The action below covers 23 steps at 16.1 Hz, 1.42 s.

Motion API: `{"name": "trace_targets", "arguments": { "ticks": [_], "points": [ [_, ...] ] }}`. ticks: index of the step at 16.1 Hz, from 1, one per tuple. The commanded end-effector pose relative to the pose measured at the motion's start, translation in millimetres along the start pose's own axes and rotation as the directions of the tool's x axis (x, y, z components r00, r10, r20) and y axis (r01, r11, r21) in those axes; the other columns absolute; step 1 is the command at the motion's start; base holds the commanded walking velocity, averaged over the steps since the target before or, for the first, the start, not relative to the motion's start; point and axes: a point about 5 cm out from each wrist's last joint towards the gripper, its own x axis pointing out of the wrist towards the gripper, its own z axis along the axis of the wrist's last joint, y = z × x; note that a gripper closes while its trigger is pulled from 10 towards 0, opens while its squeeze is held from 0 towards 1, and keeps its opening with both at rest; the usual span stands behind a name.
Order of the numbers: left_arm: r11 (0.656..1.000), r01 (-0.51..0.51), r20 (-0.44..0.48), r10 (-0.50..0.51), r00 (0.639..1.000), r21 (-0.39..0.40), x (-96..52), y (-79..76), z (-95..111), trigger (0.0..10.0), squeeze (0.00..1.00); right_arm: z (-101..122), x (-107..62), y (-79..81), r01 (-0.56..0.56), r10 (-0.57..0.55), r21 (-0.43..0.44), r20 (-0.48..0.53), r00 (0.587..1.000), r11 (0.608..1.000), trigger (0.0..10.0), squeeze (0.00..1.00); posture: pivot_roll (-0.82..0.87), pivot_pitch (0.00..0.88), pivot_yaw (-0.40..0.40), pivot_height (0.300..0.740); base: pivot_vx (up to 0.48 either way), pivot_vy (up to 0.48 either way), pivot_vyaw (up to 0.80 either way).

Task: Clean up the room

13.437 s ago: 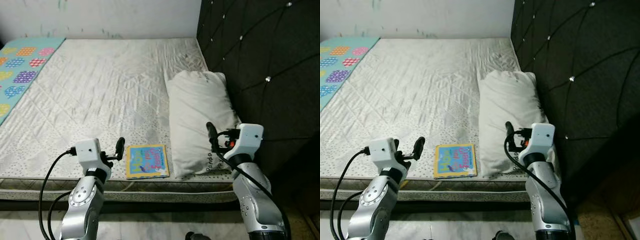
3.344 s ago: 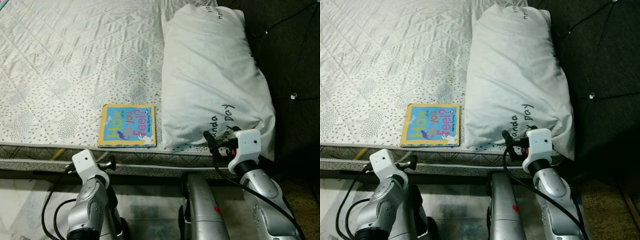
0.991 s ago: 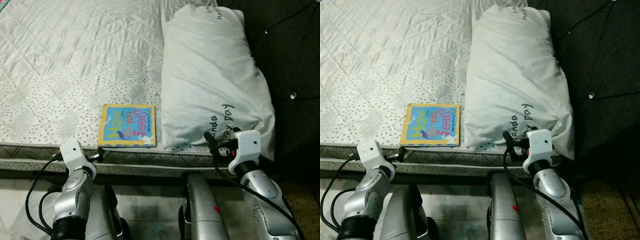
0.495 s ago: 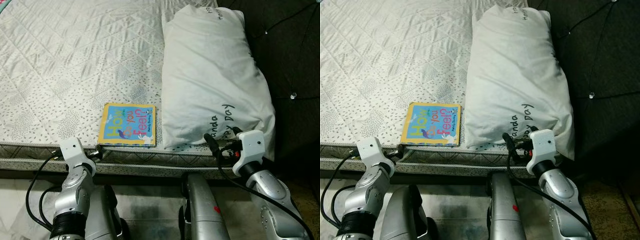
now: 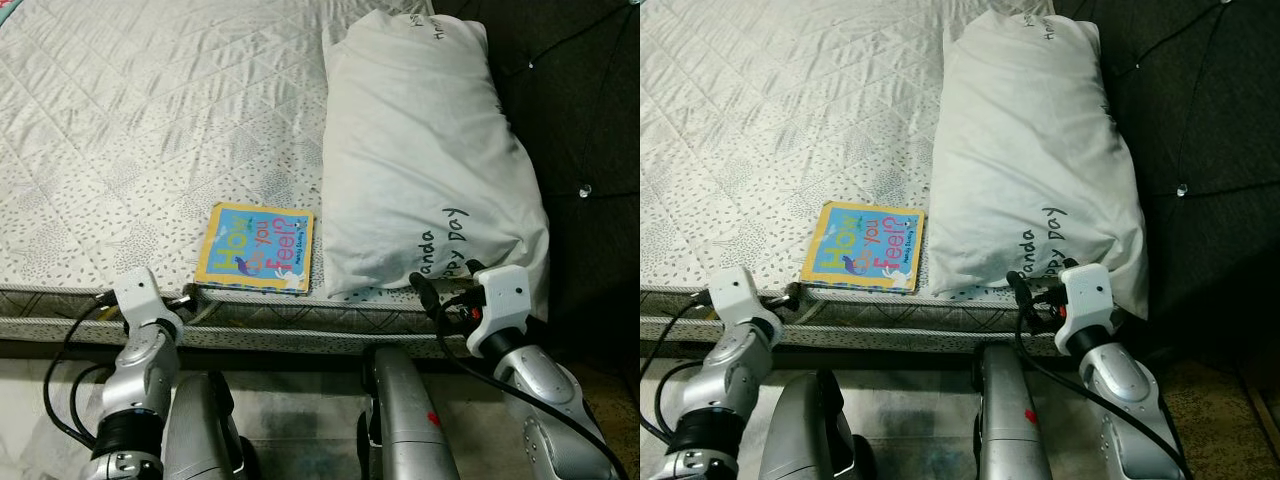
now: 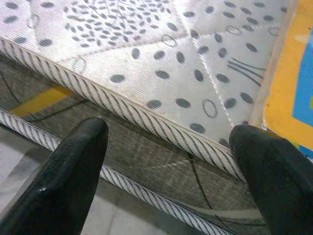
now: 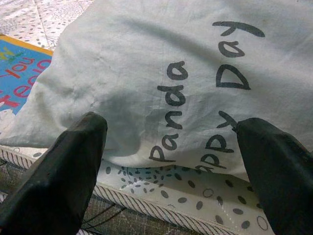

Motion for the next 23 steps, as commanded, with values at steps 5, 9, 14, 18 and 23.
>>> {"name": "trace_targets", "arguments": {
  "ticks": [5,9,14,18,23],
  "points": [
    [1.000,0.001,-0.015,-0.001,1.000,0.004,-7.5,-1.3,-11,10.0,0.00,-1,-4.7,-2.5,0.011,-0.011,-0.004,-0.002,1.000,1.000,10.0,0.00,-0.23,0.226,0.011,0.548,0.000,0.000,0.00],
    [0.999,0.027,0.063,-0.030,0.998,0.045,-47.3,-8.3,-13,10.0,0.00,-1,-2.8,-3.1,0.011,-0.011,-0.002,-0.001,1.000,1.000,10.0,0.00,-0.20,0.214,0.011,0.548,0.000,0.000,0.00],
    [0.972,0.145,0.254,-0.190,0.948,0.185,-99.0,-23.8,6,10.0,0.00,-1,7.8,1.9,0.053,-0.054,0.065,0.018,0.998,0.996,10.0,0.00,-0.15,0.160,0.008,0.548,0.000,0.000,0.00],
    [0.948,0.203,0.274,-0.269,0.924,0.245,-106.0,-34.9,12,10.0,0.00,7,22.5,3.1,0.177,-0.180,0.134,0.013,0.984,0.975,10.0,0.00,-0.12,0.110,0.024,0.548,0.000,0.000,0.00],
    [0.947,0.214,0.292,-0.280,0.914,0.239,-95.5,-39.1,14,10.0,0.00,26,44.2,9.0,0.195,-0.213,0.211,0.064,0.975,0.958,10.0,0.00,-0.11,0.050,0.040,0.561,0.000,0.000,0.00]
  ]
}}
